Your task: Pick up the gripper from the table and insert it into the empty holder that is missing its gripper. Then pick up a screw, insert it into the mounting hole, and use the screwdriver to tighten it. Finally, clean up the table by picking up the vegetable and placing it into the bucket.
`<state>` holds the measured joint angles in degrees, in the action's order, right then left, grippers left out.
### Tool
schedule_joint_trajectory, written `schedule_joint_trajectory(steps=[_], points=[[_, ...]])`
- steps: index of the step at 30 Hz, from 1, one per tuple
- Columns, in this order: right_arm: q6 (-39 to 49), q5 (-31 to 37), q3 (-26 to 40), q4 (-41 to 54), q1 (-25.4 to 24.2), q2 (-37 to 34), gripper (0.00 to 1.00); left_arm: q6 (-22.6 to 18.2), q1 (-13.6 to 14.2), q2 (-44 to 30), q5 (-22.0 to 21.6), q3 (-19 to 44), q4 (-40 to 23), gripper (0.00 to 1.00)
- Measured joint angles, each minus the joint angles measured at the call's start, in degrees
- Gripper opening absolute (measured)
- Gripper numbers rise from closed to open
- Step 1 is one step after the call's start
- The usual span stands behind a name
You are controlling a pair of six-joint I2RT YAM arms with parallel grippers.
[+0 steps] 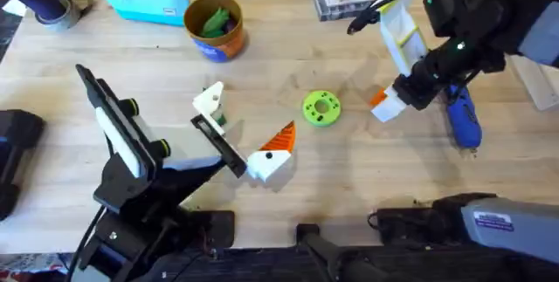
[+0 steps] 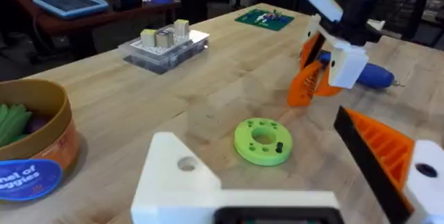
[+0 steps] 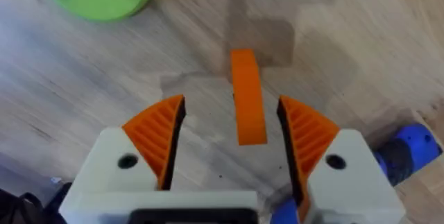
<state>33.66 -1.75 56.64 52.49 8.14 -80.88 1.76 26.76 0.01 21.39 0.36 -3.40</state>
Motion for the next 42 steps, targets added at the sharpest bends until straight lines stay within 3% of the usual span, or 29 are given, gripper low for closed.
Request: schedule_joint_trajectory(steps=[8,13,15,18,19,25,31,36,42], points=[[0.9,2.7,0.0,-1.2,0.0,-1.2,0.530,0.0,0.0,0.0,0.0,0.0,0.0,0.990],[0.9,3.2,0.0,-1.5,0.0,-1.2,0.459,0.0,0.0,0.0,0.0,0.0,0.0,0.990],[1.2,3.3,0.0,-1.5,0.0,-1.2,0.361,0.0,0.0,0.0,0.0,0.0,0.0,0.990],[1.0,3.4,0.0,-1.9,0.0,-1.2,0.070,0.0,0.0,0.0,0.0,0.0,0.0,0.990],[1.0,3.4,0.1,-2.1,0.0,-1.1,0.023,0.0,0.0,0.0,0.0,0.0,0.0,0.990],[0.1,3.4,0.1,-2.3,0.0,0.9,0.014,0.0,0.0,0.0,0.0,0.0,0.0,0.990],[-3.4,-0.4,0.2,-2.2,0.0,13.9,0.010,0.0,0.0,0.0,0.0,0.0,0.0,0.990],[-7.0,-10.4,0.2,-2.3,0.0,25.0,0.010,0.0,0.0,0.0,0.0,0.0,0.0,0.990],[-13.6,-26.5,-7.3,-10.1,0.1,28.0,0.009,0.0,0.0,0.0,0.0,0.0,0.0,0.990]])
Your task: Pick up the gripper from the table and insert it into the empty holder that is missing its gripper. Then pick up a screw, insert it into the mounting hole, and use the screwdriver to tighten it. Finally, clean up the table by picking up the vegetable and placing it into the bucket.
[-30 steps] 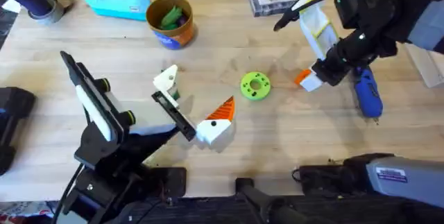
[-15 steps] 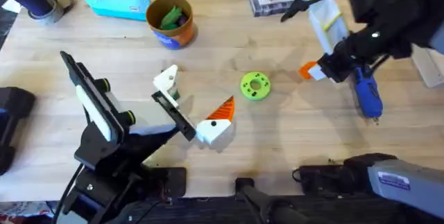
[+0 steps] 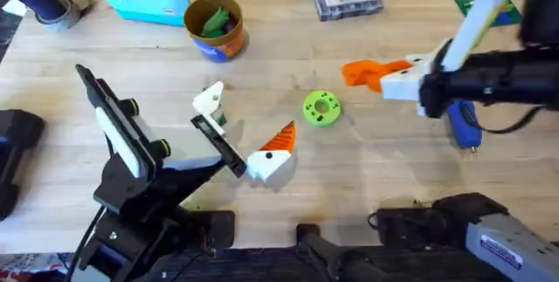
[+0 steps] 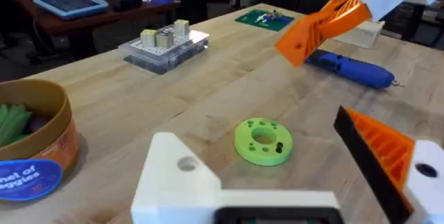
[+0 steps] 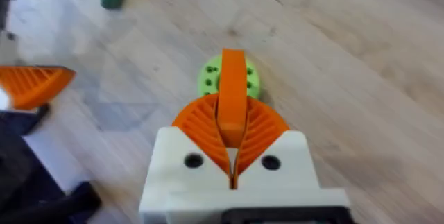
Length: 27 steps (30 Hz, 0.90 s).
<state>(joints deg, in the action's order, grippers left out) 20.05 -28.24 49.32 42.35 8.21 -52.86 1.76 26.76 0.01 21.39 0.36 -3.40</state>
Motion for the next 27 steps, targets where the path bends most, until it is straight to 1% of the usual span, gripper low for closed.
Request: schedule_joint_trajectory(steps=[2,3,4,7,9,10,14,18,22,25,27], points=[[-6.0,-6.3,-4.3,-8.3,0.0,-1.7,0.009,0.0,0.0,0.0,0.0,0.0,0.0,0.990],[-9.1,-8.6,-5.6,-10.9,0.1,-2.7,0.009,0.0,0.0,0.0,0.0,0.0,0.0,0.990],[-13.3,-11.4,-7.4,-15.0,0.1,-4.1,0.009,0.0,0.0,0.0,0.0,0.0,0.0,0.990],[-24.3,-17.3,-9.3,-21.2,0.4,-8.4,0.009,0.0,0.0,0.0,0.0,0.0,0.0,0.990],[-29.7,-20.6,-9.7,-24.3,1.3,-11.4,0.009,0.0,0.0,0.0,0.0,0.0,0.0,0.990],[-36.3,-25.8,-9.8,-29.5,3.5,-16.5,0.009,0.0,0.0,0.0,0.0,0.0,0.0,0.990],[-42.4,-32.7,-9.9,-37.4,6.9,-23.4,0.009,0.0,0.0,0.0,0.0,0.0,0.0,0.990],[-50.5,-40.2,-10.2,-48.7,9.7,-30.3,0.009,0.0,0.0,0.0,0.0,0.0,0.0,0.990],[-59.3,-45.6,-10.0,-59.8,11.8,-35.2,0.009,0.0,0.0,0.0,0.3,0.0,0.0,0.990],[-64.7,-48.1,-9.7,-64.0,13.2,-37.1,0.009,0.0,0.0,0.0,0.5,0.0,0.0,0.990],[-67.3,-49.1,-9.4,-64.8,14.0,-37.8,0.009,0.3,0.0,0.0,0.7,0.0,0.1,0.990]])
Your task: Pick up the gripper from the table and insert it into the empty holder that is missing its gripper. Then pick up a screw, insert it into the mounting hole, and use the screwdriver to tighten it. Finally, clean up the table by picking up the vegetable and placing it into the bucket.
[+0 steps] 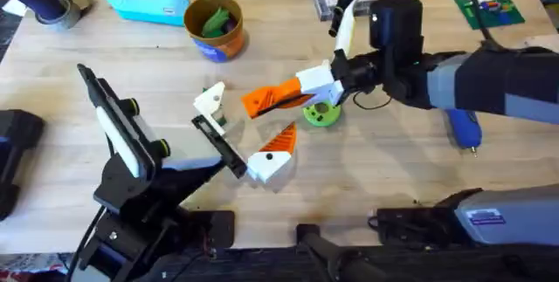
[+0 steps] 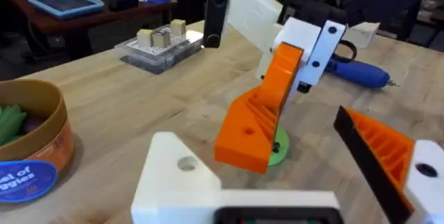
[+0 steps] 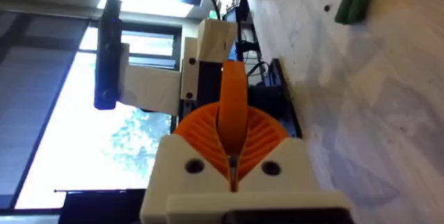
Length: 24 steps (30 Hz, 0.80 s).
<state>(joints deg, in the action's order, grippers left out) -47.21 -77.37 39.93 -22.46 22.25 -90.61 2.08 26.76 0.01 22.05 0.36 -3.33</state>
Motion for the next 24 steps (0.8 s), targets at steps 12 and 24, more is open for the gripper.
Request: schedule_joint_trajectory(steps=[12,24], points=[[-5.5,-1.1,2.7,-0.3,1.6,-1.2,0.009,2.3,0.0,0.0,0.7,0.0,0.1,0.990],[-6.9,-1.2,7.4,-0.4,4.8,-6.7,0.009,2.7,-0.1,0.0,0.2,0.0,0.0,0.990]])
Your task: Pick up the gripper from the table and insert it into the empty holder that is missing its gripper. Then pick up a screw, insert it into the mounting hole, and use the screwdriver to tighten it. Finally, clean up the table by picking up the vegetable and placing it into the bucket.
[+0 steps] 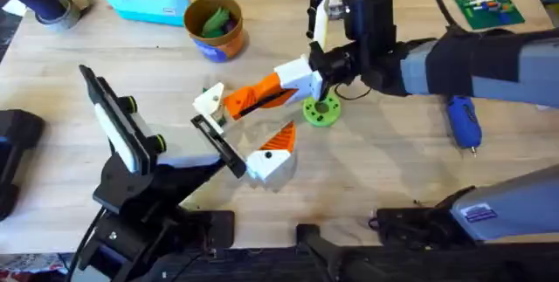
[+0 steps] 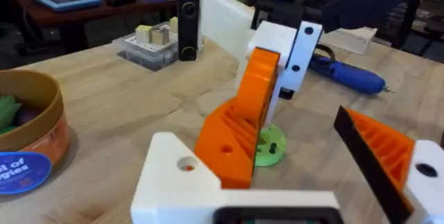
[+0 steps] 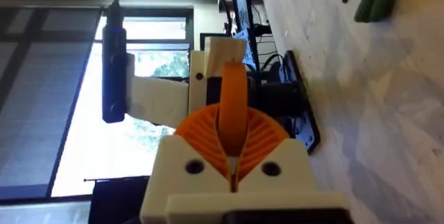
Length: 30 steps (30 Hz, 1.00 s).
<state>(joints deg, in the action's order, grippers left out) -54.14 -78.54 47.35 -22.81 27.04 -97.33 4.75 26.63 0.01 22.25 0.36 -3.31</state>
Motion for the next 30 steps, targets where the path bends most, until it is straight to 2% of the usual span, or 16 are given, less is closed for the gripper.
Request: schedule_joint_trajectory(steps=[15,22,30], points=[[-0.4,-0.6,4.5,0.5,1.2,-1.7,0.009,-0.5,-0.3,0.0,-1.5,0.0,0.1,0.990],[-1.0,-2.6,6.7,-0.3,1.4,-6.4,0.009,0.4,-0.3,0.0,-2.0,0.0,-0.1,0.990],[-1.7,-3.8,12.5,-0.3,3.9,-11.7,0.008,1.3,-0.3,0.0,-2.6,0.0,-0.2,0.990]])
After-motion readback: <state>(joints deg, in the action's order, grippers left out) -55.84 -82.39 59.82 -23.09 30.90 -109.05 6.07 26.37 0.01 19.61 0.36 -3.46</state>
